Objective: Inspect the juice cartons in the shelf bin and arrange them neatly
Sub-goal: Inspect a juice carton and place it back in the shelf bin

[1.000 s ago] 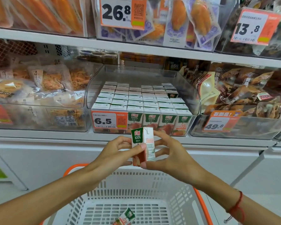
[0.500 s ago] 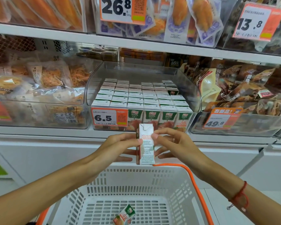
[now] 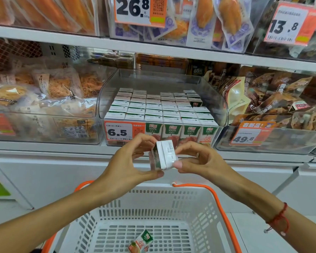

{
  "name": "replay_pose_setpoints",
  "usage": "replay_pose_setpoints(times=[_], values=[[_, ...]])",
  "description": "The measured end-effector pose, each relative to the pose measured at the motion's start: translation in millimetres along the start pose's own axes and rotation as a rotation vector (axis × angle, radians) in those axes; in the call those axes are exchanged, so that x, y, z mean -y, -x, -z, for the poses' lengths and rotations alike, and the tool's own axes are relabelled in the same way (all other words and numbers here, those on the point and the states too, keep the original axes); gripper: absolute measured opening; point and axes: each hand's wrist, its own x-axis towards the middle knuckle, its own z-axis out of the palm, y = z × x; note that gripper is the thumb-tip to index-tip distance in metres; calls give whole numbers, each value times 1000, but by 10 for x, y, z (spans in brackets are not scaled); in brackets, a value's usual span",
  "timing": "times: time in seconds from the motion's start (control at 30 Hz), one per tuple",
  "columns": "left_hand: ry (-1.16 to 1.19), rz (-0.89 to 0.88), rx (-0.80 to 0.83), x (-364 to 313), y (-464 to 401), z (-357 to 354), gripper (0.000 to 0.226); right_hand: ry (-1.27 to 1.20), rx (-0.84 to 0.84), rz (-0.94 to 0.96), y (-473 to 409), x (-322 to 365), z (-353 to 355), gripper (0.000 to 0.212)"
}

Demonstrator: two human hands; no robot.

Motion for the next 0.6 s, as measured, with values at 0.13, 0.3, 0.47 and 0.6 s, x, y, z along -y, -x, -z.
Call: replay_pose_setpoints(times=[0.13,0.3,0.47,0.6], values=[[-58,-94,-55,15,11,-36,53,-23,1,36,9,-8,-5,25],[-73,-74,-58,28,7,-42,54,6,-18,33,15,-14,-21,28],[58,157,3,8,-24,-18,57,14,-66,-32,8,-52,-53,26],[283,455,60,-35,-63,26,64,131,-27,-1,14,-51,-79,33]])
